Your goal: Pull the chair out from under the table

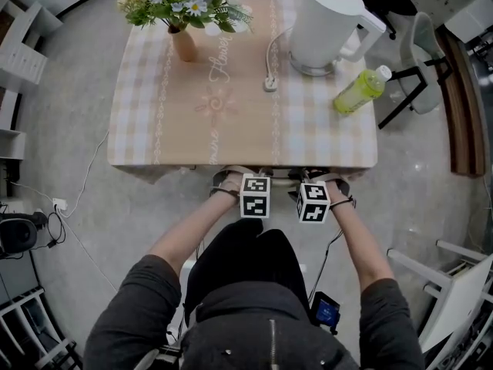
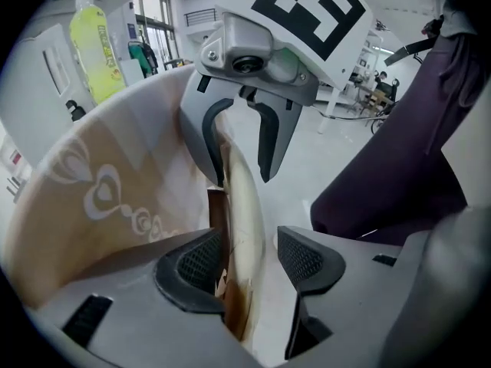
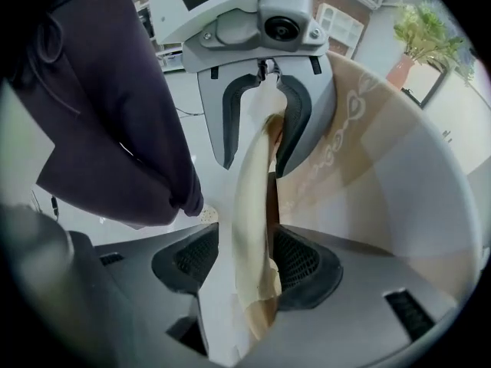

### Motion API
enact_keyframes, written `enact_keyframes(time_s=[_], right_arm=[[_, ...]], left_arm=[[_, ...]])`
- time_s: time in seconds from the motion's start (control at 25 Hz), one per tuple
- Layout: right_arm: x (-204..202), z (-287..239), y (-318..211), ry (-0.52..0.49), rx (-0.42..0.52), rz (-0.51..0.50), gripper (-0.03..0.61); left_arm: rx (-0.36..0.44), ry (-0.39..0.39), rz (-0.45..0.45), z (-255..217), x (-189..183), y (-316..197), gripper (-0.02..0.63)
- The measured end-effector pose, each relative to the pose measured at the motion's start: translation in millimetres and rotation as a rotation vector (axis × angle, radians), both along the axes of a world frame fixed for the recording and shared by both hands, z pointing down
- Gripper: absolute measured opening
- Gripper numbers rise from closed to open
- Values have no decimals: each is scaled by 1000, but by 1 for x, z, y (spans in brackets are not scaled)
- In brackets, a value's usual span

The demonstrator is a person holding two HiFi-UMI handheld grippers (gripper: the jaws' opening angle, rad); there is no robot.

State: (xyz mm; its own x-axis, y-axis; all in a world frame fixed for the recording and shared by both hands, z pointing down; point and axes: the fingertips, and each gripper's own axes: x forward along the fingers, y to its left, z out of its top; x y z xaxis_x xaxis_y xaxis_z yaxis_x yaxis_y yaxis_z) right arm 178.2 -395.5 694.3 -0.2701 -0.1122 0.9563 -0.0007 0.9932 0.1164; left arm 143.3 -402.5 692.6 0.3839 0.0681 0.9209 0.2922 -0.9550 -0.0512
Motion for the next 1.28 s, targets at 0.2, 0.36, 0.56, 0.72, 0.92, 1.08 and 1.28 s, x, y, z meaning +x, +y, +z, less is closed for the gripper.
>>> enact_keyframes(time_s=[0.2,0.36,0.56,0.72,0.92,1.08,1.28], right_arm=[[5,15,-5,23,-23,-3,190],[8,25,-6,44,4,-47,190],[7,28,-11,21,4,-21,187],[8,31,-8,47,6,-71,153],[8,32,-7,65,9,-91,137],[8,32,-6,75,-2,-89,135],[8,32,-5,86,-5,-83,133]], left_arm=[[-15,-29,3,14,3,1,225],[-5,-42,7,23,4,0,224],[20,-37,23,24,4,-1,202],[42,-33,25,25,4,-3,163],[41,-32,25,25,4,-3,161],[32,-50,20,26,3,-2,160],[33,-64,20,25,3,-2,160]])
